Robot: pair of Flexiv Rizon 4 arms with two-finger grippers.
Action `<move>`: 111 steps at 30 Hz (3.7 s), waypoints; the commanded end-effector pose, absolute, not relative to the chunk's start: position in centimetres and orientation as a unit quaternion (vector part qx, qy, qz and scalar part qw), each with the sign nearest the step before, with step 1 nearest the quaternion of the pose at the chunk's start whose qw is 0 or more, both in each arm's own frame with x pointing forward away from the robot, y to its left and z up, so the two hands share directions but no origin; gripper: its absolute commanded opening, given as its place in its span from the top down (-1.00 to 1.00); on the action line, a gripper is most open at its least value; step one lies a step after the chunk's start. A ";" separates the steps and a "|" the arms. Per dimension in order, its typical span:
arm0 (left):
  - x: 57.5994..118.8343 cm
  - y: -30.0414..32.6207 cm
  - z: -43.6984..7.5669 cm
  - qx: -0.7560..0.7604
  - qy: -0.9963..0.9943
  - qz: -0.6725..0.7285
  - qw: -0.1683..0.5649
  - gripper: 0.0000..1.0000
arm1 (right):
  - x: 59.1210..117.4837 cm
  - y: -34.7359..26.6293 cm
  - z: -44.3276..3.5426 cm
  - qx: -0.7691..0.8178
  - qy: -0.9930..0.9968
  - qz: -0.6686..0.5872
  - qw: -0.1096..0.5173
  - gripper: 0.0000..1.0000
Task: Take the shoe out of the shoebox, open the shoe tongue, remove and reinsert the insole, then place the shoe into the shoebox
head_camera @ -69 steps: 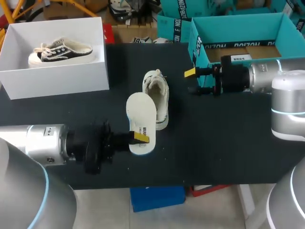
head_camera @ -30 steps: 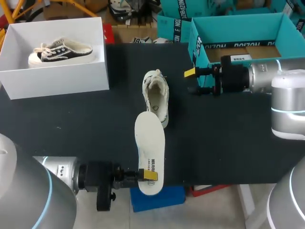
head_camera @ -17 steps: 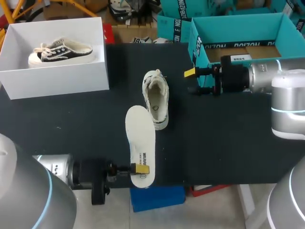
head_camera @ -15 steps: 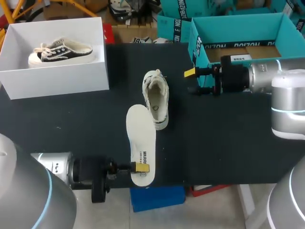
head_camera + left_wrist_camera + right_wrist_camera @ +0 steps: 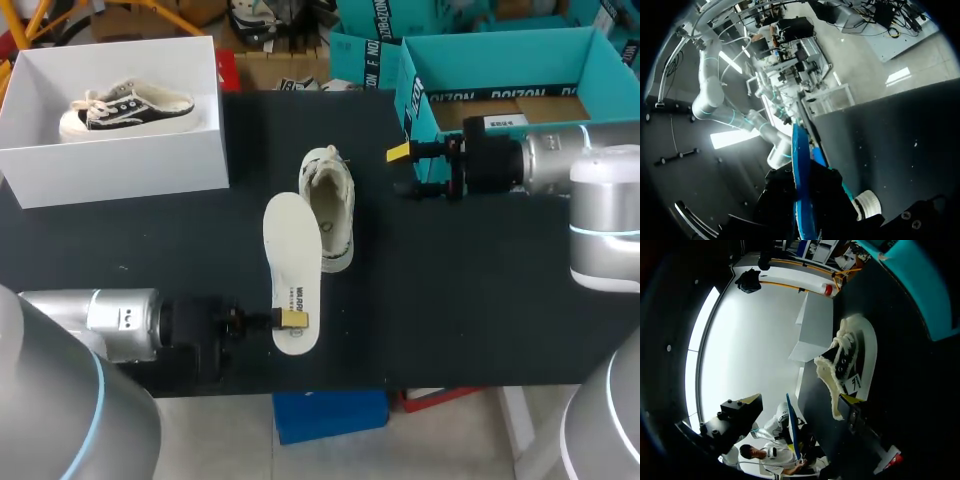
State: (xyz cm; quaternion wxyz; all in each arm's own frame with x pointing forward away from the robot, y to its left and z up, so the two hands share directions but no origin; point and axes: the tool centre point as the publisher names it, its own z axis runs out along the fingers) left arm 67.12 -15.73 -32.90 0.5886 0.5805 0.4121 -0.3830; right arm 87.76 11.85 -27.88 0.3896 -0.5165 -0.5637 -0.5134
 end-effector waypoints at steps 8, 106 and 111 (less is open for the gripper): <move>72.6 -17.6 -33.3 0.585 0.414 -0.385 0.582 1.00 | 87.8 12.0 -28.0 -0.517 -0.563 -0.514 0.389 -1.00; 80.5 -21.3 -32.8 0.575 0.421 -0.389 0.584 1.00 | 89.2 19.9 -29.6 -0.420 -0.671 -0.451 0.413 -1.00; 80.5 -21.3 -32.8 0.575 0.421 -0.389 0.584 1.00 | 89.1 20.0 -30.0 -0.421 -0.669 -0.450 0.415 -0.92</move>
